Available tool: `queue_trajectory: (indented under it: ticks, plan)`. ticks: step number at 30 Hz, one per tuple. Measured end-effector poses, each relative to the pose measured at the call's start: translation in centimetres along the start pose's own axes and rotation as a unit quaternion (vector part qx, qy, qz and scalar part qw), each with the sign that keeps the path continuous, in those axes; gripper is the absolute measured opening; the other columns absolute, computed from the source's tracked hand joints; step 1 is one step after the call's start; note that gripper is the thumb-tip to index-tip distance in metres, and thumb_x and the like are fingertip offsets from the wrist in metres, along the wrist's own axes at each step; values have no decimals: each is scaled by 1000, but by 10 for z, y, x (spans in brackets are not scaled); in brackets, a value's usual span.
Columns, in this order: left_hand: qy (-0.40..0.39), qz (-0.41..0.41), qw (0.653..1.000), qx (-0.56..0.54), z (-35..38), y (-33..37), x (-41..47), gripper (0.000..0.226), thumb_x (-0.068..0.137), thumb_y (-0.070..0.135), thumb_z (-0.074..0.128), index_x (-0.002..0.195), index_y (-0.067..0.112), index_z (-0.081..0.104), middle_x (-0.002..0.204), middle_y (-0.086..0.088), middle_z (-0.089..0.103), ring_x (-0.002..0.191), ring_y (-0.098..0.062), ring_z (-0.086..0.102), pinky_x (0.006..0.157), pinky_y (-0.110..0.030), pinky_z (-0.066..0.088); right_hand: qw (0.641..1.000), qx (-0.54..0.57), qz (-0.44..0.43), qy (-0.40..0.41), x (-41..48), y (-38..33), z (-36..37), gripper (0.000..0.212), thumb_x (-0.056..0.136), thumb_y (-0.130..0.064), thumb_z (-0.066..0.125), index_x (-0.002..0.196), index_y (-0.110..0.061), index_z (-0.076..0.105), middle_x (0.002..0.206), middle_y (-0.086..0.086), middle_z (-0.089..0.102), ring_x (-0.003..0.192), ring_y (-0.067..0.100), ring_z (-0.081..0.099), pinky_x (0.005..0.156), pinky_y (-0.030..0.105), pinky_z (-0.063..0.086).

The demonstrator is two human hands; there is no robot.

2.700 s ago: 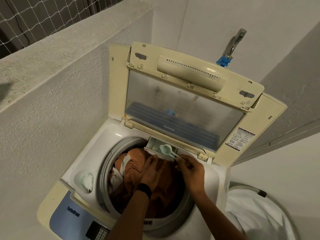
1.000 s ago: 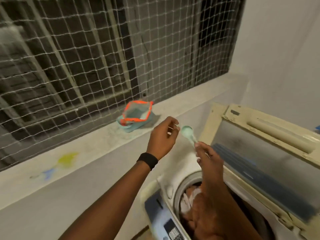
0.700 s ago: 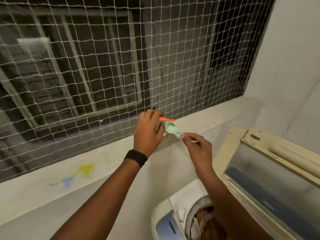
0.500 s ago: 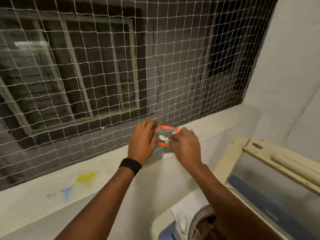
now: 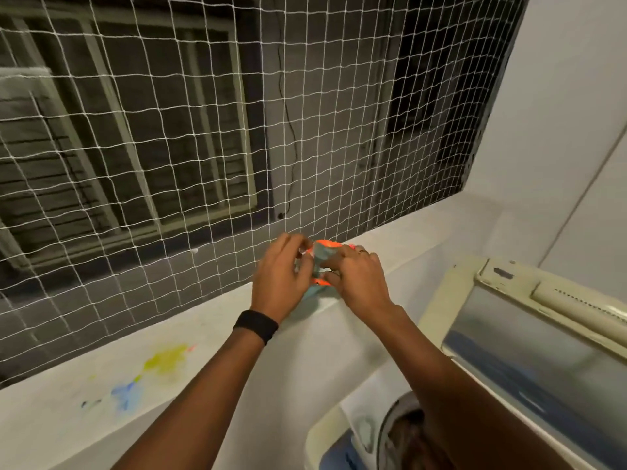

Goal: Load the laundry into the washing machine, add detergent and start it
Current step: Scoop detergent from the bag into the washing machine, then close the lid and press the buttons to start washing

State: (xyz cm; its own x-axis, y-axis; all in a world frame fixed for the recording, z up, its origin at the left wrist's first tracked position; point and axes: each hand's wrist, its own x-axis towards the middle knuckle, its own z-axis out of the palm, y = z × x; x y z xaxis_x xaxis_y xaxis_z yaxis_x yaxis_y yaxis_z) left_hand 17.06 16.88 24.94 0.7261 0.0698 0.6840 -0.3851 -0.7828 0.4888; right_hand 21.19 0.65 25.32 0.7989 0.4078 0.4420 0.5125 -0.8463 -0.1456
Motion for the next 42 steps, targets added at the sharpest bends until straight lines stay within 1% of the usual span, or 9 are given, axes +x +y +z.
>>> queue_trajectory:
  ticks: [4, 8, 15, 21, 26, 29, 33, 38, 42]
  plan:
    - [14, 19, 1000, 9, 10, 14, 6, 12, 98, 19, 61, 109, 17, 65, 112, 2, 59, 103, -18, 54, 85, -37, 50, 997, 55, 25, 43, -15, 18, 0, 20, 97, -41, 61, 112, -37, 74, 115, -1, 67, 99, 28, 61, 82, 41, 45]
    - [7, 66, 998, 15, 32, 42, 11, 19, 97, 27, 58, 109, 16, 68, 113, -1, 64, 108, -19, 53, 91, -36, 45, 990, 92, 57, 92, -37, 43, -6, 22, 97, -41, 60, 106, -28, 77, 102, -1, 67, 91, 23, 63, 79, 43, 51]
    - [-61, 152, 985, -51, 111, 101, 11, 18, 100, 28, 57, 111, 18, 68, 112, 3, 67, 104, -23, 61, 87, -43, 49, 979, 30, 148, 134, -98, 112, -39, 24, 98, -44, 56, 103, -31, 76, 101, -4, 68, 92, 23, 64, 78, 40, 48]
    - [-160, 196, 962, -104, 195, 173, 2, 30, 99, 27, 63, 128, 20, 66, 129, -1, 67, 117, -23, 59, 95, -43, 51, 958, -70, 245, 135, -168, 197, -86, 31, 97, -49, 55, 112, -30, 75, 111, -3, 71, 101, 24, 64, 82, 42, 51]
    - [-260, 254, 925, -114, 264, 229, 8, 44, 100, 28, 61, 142, 19, 57, 149, -6, 54, 134, -27, 50, 107, -45, 45, 925, -122, 347, 92, -215, 263, -120, 47, 93, -39, 65, 137, -24, 60, 139, 3, 58, 125, 29, 55, 99, 46, 45]
    - [-318, 281, 901, -86, 298, 255, 12, 54, 99, 29, 61, 150, 20, 48, 159, -7, 42, 142, -28, 41, 115, -46, 39, 902, -126, 413, 27, -234, 298, -138, 71, 92, -41, 68, 154, -24, 37, 162, 5, 32, 147, 29, 34, 113, 49, 36]
    - [-354, 298, 886, -40, 321, 272, 12, 67, 99, 32, 59, 159, 22, 31, 168, -7, 25, 152, -29, 25, 120, -52, 30, 887, -128, 434, -89, -246, 325, -142, 85, 97, -51, 58, 162, -24, 12, 171, 4, 9, 157, 29, 8, 123, 55, 14]
    - [-385, 298, 873, 27, 321, 272, 8, 67, 106, 43, 41, 164, 26, 12, 172, -3, 10, 158, -26, 7, 124, -62, 10, 884, -198, 421, -34, -249, 316, -134, 74, 93, -65, 52, 154, -28, 32, 154, 6, 43, 141, 31, 40, 115, 55, 29]
    - [-355, 299, 886, 17, 306, 259, 7, 59, 109, 48, 28, 163, 26, 18, 166, -4, 28, 156, -25, 18, 123, -66, 2, 871, -259, 417, -15, -245, 295, -139, 67, 90, -77, 41, 142, -35, 46, 139, 10, 52, 127, 33, 47, 106, 52, 34]
